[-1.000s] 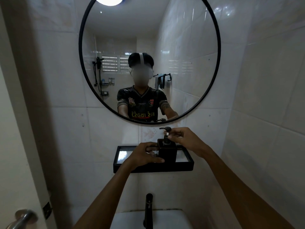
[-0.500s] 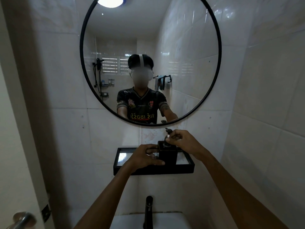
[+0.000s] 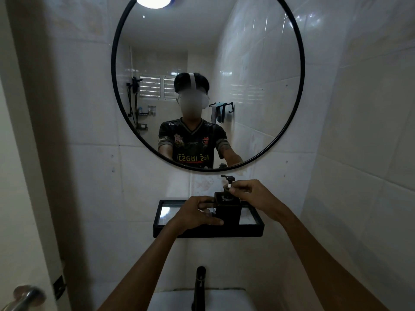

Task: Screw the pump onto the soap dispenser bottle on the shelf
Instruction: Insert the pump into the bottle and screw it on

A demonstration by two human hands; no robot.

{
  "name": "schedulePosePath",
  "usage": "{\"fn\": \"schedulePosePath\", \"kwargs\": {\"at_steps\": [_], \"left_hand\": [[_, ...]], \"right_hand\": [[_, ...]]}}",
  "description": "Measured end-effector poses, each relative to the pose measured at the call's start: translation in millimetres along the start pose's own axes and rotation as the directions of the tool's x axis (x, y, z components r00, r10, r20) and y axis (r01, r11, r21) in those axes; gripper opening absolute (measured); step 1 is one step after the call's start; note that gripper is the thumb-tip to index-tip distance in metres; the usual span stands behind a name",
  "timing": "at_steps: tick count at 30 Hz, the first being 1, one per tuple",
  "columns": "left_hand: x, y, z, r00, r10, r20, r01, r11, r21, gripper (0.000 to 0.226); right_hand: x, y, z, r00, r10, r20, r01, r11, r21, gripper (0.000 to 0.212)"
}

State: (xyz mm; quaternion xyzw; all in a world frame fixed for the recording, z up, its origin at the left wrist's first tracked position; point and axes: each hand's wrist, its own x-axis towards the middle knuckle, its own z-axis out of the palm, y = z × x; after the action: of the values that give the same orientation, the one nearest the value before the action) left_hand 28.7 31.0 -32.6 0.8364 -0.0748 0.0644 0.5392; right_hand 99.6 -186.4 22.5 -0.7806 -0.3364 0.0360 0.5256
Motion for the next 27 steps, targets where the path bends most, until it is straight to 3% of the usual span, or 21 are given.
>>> {"fn": "schedulePosePath", "kwargs": {"at_steps": [6, 19, 27], "left_hand": [[-2.1, 2.8, 1.0, 1.0, -0.003, 0.028, 0.004, 1.0, -0.025, 0.065], [-2.4, 4.1, 1.8, 1.0, 0.001, 0.012, -0.001, 1.0, 0.018, 0.062], [-1.6, 2.2, 1.4, 1.0, 0.006, 0.002, -0.007, 1.0, 0.029, 0.066]], "right_hand": [[-2.1, 2.7, 6.2, 0.998, 0.012, -0.064, -0.008, 0.998, 0.062, 0.009], [-3.1, 5.5, 6.9, 0.999, 0.036, -0.04, -0.028, 0.983, 0.183, 0.007], [-3.8, 10.5, 3.2, 0.997, 0.069, 0.031, -0.074, 0.98, 0.182, 0.032]]}}
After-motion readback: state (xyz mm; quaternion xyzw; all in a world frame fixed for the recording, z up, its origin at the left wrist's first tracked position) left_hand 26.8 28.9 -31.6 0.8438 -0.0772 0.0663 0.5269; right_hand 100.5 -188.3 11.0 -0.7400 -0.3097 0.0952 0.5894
